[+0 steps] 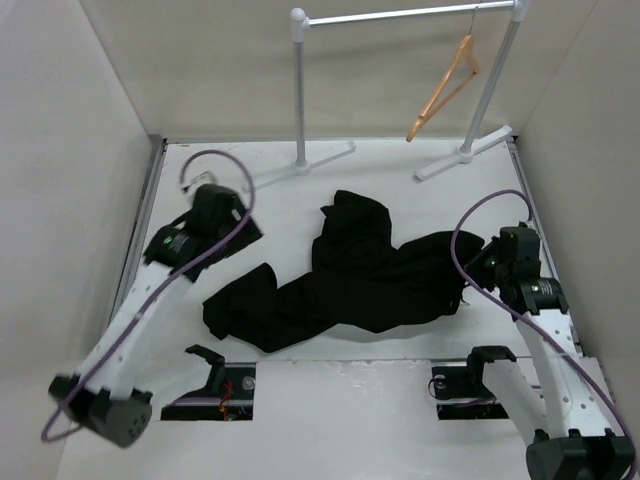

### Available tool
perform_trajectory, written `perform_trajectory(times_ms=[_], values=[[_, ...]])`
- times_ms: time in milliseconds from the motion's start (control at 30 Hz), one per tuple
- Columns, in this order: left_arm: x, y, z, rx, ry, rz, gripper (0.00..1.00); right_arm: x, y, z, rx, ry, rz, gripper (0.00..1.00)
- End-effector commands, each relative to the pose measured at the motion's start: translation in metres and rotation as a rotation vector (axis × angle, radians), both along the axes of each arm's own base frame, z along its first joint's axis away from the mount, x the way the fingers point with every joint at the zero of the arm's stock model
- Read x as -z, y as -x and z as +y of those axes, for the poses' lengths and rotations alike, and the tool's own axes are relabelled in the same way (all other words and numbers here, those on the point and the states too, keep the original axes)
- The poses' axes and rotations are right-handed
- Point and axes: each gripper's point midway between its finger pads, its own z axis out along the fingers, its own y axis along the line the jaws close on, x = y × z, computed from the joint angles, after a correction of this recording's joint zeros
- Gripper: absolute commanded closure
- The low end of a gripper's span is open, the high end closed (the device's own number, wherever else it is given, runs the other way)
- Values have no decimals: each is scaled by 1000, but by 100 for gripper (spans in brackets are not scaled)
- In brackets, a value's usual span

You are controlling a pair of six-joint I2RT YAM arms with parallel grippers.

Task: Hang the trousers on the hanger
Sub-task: Flatten out the trousers at the center of the board.

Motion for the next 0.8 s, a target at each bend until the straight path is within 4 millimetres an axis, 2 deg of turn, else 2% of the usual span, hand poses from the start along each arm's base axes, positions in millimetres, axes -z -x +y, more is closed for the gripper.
perform_trajectory(times_ms=[0, 100, 200, 333, 433, 500, 533, 567, 600, 633, 667, 767], values=[[-12, -51, -79, 182, 46, -115, 36, -6, -3, 12, -45, -15, -50, 89], [14, -79, -149, 346, 97, -93, 32, 0, 2, 23, -87, -31, -51, 90], [44, -105, -194, 437, 158, -60, 30, 2, 7, 37, -141, -44, -51, 89], [70, -129, -230, 510, 203, -33, 27, 9, 13, 58, -216, -61, -39, 89], [93, -146, -247, 531, 205, -4, 26, 10, 16, 73, -261, -84, -51, 89], [108, -158, -256, 541, 201, 10, 30, 11, 18, 82, -284, -103, -59, 89], [115, -165, -257, 533, 196, 16, 40, 12, 19, 86, -296, -111, -58, 89], [118, -171, -256, 520, 195, 15, 58, 13, 19, 89, -305, -114, -54, 89], [115, -177, -251, 497, 193, 2, 75, 14, 19, 91, -312, -116, -50, 89], [107, -185, -241, 463, 185, -22, 87, 15, 20, 93, -319, -116, -47, 89], [101, -189, -230, 429, 172, -42, 91, 16, 20, 95, -324, -114, -45, 89], [61, -199, -158, 263, 125, -137, 97, 17, 17, 96, -332, -107, -45, 89]])
